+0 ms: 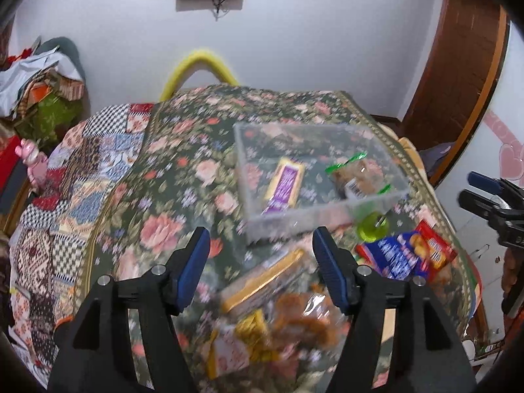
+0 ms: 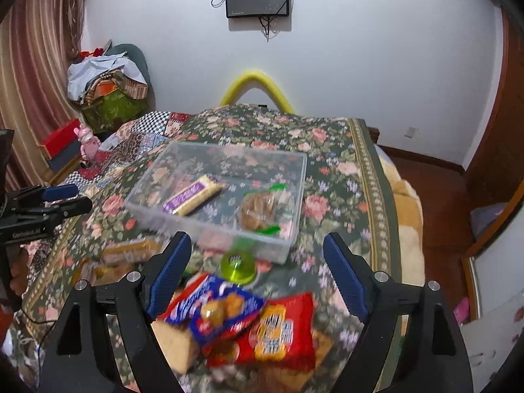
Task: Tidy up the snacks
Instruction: 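Grasp the white snack packet with the left tool while the right tool grasps the blue chip bag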
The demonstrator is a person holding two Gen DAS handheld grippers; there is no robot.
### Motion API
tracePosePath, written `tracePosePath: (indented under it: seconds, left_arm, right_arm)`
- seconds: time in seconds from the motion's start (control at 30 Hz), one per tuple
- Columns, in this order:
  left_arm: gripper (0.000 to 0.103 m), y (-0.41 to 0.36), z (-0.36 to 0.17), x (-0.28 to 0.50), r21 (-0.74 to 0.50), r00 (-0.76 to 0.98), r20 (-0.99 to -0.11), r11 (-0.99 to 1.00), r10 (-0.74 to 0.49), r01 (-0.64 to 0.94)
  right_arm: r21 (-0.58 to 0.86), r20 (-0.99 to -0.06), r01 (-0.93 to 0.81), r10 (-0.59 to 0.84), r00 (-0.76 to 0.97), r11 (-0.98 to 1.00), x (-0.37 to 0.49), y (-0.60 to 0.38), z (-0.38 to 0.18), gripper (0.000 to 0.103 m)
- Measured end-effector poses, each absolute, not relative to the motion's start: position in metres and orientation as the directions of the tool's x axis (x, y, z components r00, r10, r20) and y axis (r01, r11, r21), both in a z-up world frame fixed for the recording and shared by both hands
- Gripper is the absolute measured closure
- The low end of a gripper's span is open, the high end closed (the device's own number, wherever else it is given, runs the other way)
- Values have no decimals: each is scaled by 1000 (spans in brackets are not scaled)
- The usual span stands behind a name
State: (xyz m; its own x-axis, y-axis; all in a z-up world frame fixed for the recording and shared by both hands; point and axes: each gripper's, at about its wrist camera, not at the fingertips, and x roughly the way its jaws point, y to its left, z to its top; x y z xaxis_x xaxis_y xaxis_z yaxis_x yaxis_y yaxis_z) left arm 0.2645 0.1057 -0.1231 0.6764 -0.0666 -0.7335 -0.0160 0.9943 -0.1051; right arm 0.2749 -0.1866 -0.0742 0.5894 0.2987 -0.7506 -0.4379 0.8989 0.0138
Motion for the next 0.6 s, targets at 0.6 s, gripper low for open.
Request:
tracePosePath:
  seconds: [0.6]
  left_arm:
    - [38,142,-207,207,-88,535,-844,993,-36,-73]
  right_arm:
    - [23,-834,-452,266,482,892,247,-173,-133,20]
